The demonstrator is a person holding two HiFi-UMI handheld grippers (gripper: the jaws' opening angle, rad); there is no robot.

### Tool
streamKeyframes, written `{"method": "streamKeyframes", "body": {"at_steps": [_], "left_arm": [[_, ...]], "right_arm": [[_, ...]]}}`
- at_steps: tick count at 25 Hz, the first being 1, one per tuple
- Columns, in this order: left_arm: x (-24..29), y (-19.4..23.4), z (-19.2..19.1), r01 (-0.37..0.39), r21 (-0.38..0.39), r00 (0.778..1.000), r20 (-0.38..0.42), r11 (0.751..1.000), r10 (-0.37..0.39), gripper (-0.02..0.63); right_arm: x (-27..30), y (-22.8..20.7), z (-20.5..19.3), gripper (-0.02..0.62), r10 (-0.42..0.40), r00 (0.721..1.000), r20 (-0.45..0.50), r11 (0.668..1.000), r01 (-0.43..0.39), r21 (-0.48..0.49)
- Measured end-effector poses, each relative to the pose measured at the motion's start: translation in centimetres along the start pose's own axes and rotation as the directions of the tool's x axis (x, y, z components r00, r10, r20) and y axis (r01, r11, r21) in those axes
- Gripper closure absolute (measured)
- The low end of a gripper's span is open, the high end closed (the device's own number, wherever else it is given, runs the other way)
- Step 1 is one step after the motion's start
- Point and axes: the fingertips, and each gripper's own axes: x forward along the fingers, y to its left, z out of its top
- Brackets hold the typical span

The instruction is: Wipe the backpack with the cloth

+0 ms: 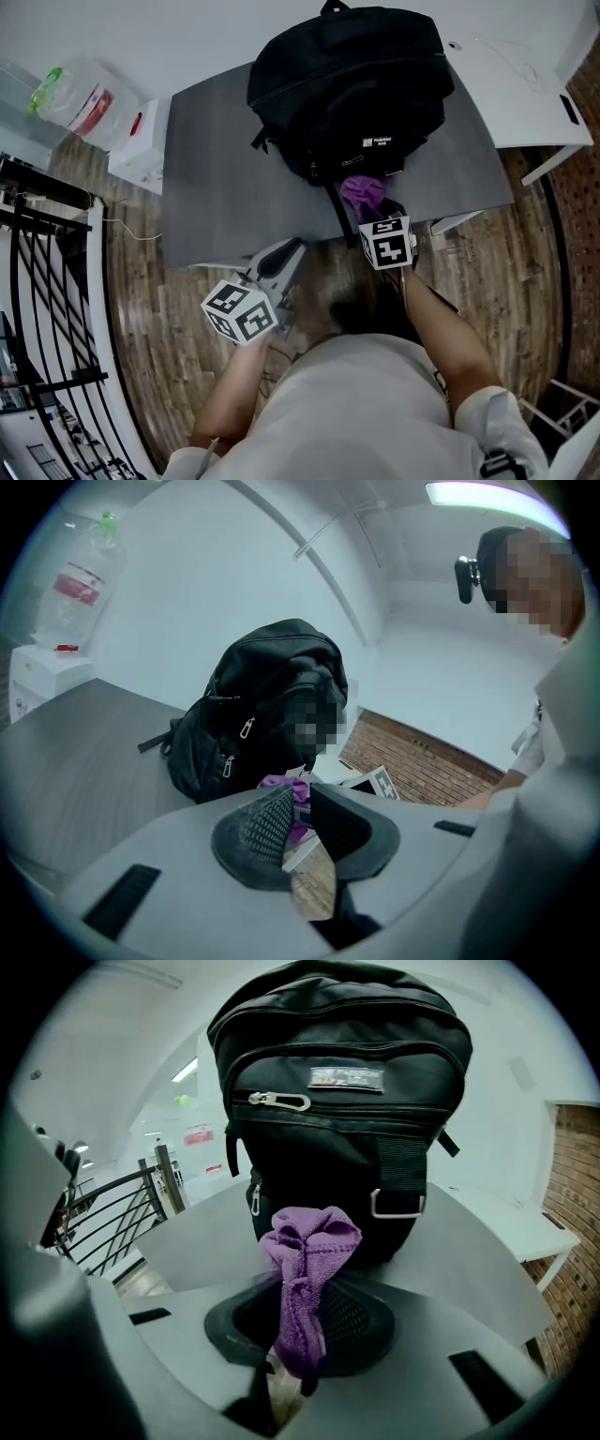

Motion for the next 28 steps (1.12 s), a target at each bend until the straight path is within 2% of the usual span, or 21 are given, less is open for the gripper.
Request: {"method": "streamKeyframes", "body": {"at_steps": [6,11,14,19,28], "left_arm": [[-1.1,2.0,0.3,-0.085,-0.008,0.996,0.024,0.996,0.085,0.549],[-0.8,2.9,0.3,-0.147,-0.011,0.989,-0.002,0.989,0.147,0.549],[-0.5,3.3,0.3,-0.172,-0.007,0.985,-0.023,0.985,0.172,0.549],[1.0,3.3,0.6,-0.182,0.009,0.982,-0.049,0.983,0.183,0.549],[3.9,3.3,1.3,-0.141,0.028,0.988,-0.065,0.990,0.142,0.549]], "right_arm": [[2.6,5.3,1.5,0.517,0.148,0.989,0.003,0.987,-0.148,-0.067],[4.3,8.8,2.5,0.517,0.274,0.962,-0.003,0.950,-0.272,-0.152],[5.3,9.8,3.3,0.517,0.321,0.947,0.002,0.933,-0.316,-0.175],[7.3,7.5,4.6,0.517,0.306,0.952,0.013,0.939,-0.300,-0.167],[8.2,3.5,5.0,0.517,0.267,0.963,0.040,0.958,-0.261,-0.115]]}}
